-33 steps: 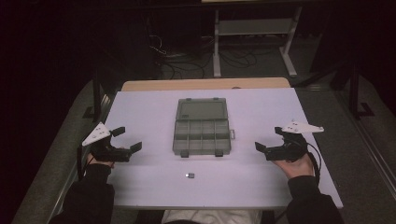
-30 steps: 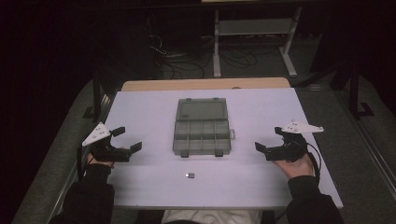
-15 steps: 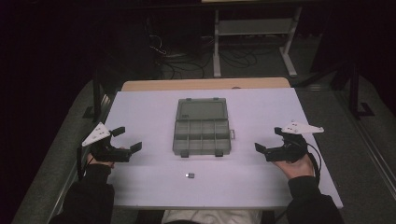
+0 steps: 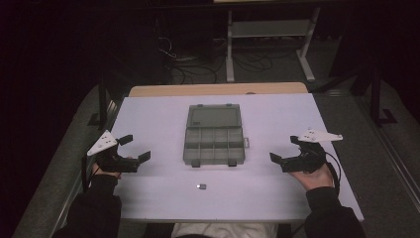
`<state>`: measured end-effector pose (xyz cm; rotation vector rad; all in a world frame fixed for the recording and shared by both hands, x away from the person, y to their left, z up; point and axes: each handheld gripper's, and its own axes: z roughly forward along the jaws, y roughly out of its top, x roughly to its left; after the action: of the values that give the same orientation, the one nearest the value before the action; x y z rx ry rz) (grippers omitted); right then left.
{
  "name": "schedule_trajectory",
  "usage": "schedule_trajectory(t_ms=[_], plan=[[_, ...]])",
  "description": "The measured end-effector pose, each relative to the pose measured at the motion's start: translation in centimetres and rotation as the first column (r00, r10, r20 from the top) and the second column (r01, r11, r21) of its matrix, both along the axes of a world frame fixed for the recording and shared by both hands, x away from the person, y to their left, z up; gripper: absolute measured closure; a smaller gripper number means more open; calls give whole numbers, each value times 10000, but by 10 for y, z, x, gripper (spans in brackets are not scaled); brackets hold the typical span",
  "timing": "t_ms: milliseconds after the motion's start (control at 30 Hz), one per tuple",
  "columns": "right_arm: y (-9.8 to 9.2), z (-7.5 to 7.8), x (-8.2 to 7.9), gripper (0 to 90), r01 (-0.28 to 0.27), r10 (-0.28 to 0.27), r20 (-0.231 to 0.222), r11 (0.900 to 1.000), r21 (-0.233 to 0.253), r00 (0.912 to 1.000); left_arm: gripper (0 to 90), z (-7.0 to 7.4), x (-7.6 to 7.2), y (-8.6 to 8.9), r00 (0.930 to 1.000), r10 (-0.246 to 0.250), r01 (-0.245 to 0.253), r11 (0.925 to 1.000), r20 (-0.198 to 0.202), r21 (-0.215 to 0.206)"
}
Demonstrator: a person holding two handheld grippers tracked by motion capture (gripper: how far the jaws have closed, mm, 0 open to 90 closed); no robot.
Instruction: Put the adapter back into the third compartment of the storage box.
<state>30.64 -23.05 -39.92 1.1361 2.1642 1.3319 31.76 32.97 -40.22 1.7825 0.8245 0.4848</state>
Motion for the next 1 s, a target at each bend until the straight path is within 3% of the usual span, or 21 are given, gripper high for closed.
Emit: schedule_trajectory(t_ms=[633, 1000], plan=[[26, 25, 2, 0, -1014, 1022, 179, 9941, -378, 9946, 0, 0, -1, 0, 10000, 12, -12, 10000, 11, 87], [41, 26, 1, 0, -1505, 1514, 80, 9864, -659, 9884, 0, 0, -1, 0, 10000, 12, -12, 9999, 16, 107]])
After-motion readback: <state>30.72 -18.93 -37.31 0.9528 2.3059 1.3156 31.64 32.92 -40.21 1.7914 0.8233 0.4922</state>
